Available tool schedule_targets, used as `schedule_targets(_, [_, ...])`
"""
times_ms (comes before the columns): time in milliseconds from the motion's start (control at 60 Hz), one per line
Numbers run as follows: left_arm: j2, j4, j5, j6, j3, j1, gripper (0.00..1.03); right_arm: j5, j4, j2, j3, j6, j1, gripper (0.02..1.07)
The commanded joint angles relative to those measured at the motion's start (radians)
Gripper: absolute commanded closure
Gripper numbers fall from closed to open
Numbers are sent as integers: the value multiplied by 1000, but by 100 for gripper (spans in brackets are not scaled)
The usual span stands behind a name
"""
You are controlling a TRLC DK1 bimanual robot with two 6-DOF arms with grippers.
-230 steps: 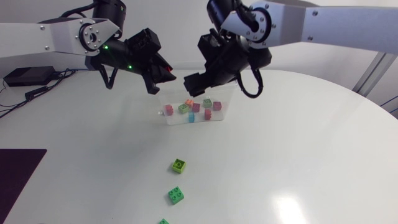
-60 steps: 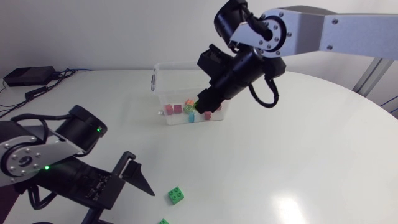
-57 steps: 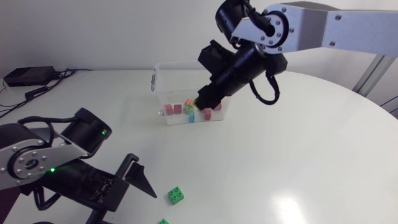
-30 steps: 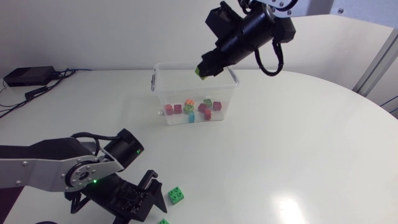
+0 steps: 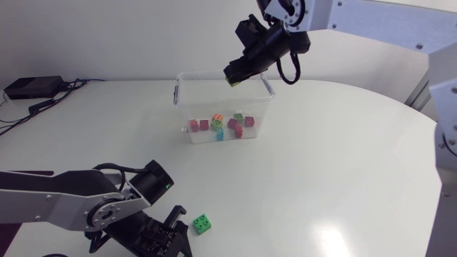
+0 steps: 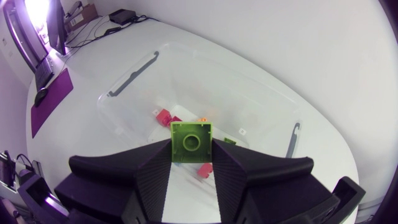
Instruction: Place the duplo bricks in the container
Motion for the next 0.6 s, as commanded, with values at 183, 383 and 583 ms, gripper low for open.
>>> schedule_targets(183, [55, 58, 2, -28, -38, -20, 74, 1, 13, 106, 85, 52, -28, 45])
schedule_targets(383, [-21, 41, -2, -33, -25, 9, 75, 2, 10, 69, 59, 52, -30, 7])
schedule_targets(583, [-179, -118, -2, 18, 77, 173, 75, -7, 19, -87, -113, 23, 15, 7])
